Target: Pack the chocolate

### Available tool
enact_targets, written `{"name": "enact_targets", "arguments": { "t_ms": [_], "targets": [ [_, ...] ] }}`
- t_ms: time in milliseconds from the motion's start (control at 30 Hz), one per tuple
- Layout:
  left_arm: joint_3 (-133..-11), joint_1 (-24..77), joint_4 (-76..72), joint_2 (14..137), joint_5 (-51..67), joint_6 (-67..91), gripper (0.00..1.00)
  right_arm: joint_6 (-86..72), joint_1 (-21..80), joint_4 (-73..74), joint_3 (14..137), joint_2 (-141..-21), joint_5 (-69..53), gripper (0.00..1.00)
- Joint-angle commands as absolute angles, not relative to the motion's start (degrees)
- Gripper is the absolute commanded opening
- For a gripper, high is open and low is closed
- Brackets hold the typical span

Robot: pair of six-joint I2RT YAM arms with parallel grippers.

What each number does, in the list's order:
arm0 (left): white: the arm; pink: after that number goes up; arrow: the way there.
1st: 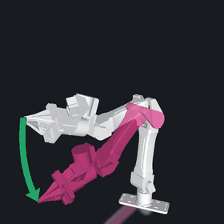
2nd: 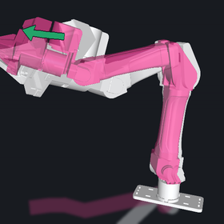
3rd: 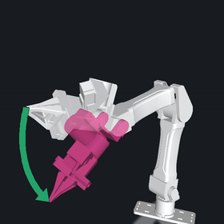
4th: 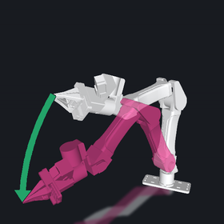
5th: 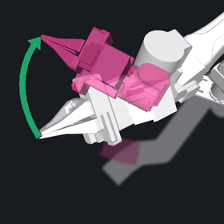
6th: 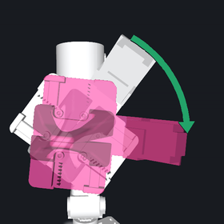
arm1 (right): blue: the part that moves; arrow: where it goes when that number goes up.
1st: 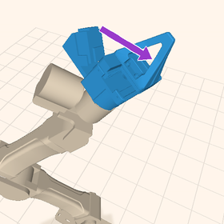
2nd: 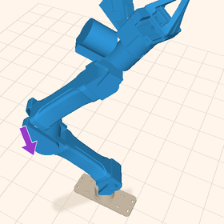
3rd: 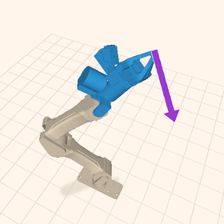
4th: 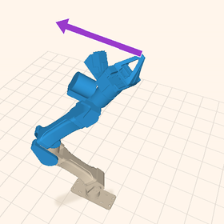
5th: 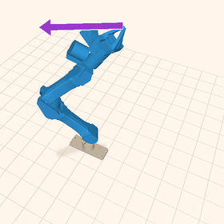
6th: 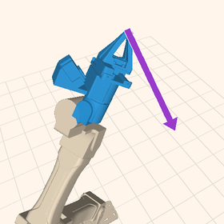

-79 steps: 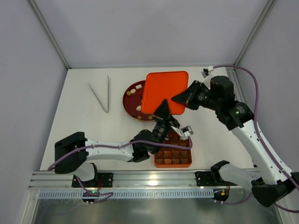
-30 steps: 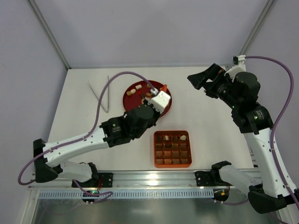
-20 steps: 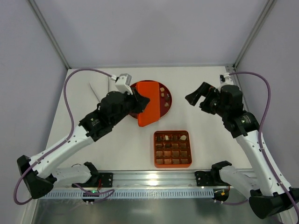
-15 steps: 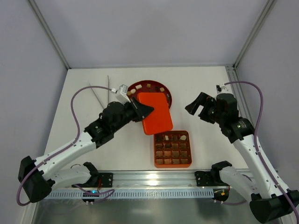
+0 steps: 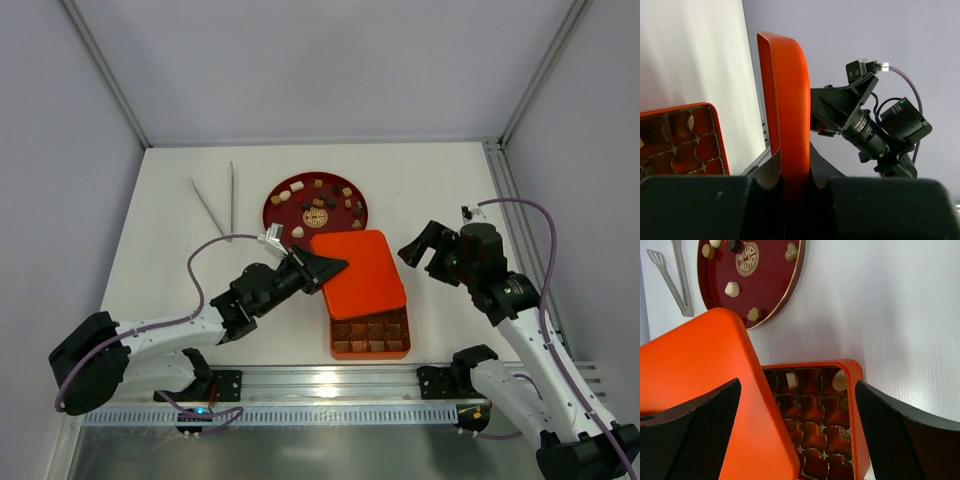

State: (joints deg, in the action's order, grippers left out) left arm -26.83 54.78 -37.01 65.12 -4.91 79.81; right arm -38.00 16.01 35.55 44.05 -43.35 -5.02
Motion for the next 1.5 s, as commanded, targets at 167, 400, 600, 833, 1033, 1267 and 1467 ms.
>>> {"name": "enact_targets", "arguments": {
  "t_ms": [167,400,600,833,1033,1267,1467],
  "targets": [
    [-24.7,57.48,-56.69,72.77,-7.38,82.27,0.0,-38.85,15.82,33.75,40.0,-39.82,-4.22,0.95],
    [-20.4,57.83,-65.64,78.57,-4.92,84.55,0.0,-39.99,15.82,32.17,36.57,-38.94,-4.48,0.93],
    [-18.55,57.92,-70.57,82.52,-1.32,84.73,0.01,-41.48,15.82,30.41,33.14,-37.79,-4.75,0.91],
    [-17.67,58.01,-75.75,87.71,2.11,85.69,0.02,-42.19,15.82,29.8,30.5,-35.86,-4.57,0.91],
    [-16.09,58.18,-84.63,94.12,2.99,88.76,0.03,-42.63,15.82,29.27,29.09,-35.33,-4.48,0.9],
    [-15.29,58.1,-87.1,96.59,3.87,89.56,0.05,-43.33,15.82,28.21,27.25,-34.89,-4.75,0.9],
    [-13.72,58.18,-88.59,98.7,3.69,91.14,0.12,-43.51,15.91,27.77,26.28,-34.8,-4.57,0.9]
  ]
}}
